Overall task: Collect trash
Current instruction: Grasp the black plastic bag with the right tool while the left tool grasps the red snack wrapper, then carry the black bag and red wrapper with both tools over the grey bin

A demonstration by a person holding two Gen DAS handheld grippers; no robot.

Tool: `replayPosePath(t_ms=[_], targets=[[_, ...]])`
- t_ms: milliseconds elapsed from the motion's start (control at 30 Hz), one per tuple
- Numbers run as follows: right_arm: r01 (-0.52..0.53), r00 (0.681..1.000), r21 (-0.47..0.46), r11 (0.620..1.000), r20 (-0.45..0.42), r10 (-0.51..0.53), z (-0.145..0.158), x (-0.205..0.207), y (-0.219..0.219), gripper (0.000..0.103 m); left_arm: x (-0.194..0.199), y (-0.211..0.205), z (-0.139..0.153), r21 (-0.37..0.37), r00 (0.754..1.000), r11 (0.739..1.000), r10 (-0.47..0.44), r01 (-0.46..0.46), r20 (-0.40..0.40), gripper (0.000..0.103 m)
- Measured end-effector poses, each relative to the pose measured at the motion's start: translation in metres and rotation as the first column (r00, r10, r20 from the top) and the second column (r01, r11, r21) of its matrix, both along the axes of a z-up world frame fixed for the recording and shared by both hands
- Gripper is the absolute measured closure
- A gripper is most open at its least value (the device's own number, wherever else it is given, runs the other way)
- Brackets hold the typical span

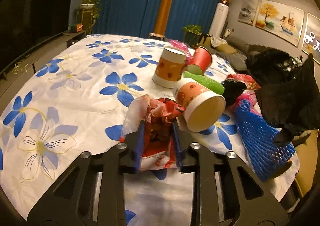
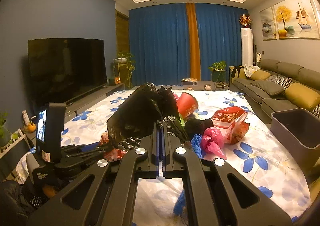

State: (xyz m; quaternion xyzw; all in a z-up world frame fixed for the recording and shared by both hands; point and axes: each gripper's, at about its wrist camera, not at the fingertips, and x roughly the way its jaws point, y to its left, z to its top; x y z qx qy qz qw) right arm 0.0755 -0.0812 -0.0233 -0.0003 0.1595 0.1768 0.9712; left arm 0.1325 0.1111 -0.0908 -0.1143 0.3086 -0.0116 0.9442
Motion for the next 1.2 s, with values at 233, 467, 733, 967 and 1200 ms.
replayPosePath(t_ms=[233, 467, 733, 967, 1200], targets=[[0.026, 1.000, 0.013, 1.000, 0.012, -0.026, 0.007, -0.004, -0.015, 0.100, -0.019, -0.001, 0.023, -0.010, 0.998, 1.000, 0.021, -0.021, 0.065, 0.088], [0.064, 0.997, 0.043, 0.997, 0.035, -0.066, 0.020, -0.011, -0.036, 0.100, -0.041, -0.026, 0.068, 0.013, 0.979, 0.999, -0.039, 0.037, 0.199, 0.088], [0.122, 0.990, 0.059, 0.991, 0.071, -0.126, 0.030, -0.017, -0.072, 0.100, -0.036, -0.073, 0.097, 0.048, 0.957, 0.992, -0.126, 0.117, 0.260, 0.088], [0.195, 0.976, 0.066, 0.979, 0.080, -0.200, 0.033, -0.014, -0.111, 0.100, -0.022, -0.126, 0.107, 0.072, 0.935, 0.977, -0.214, 0.202, 0.282, 0.088], [0.299, 0.948, 0.065, 0.952, 0.097, -0.304, 0.036, -0.003, -0.158, 0.100, -0.002, -0.191, 0.118, 0.083, 0.896, 0.947, -0.321, 0.310, 0.307, 0.088]])
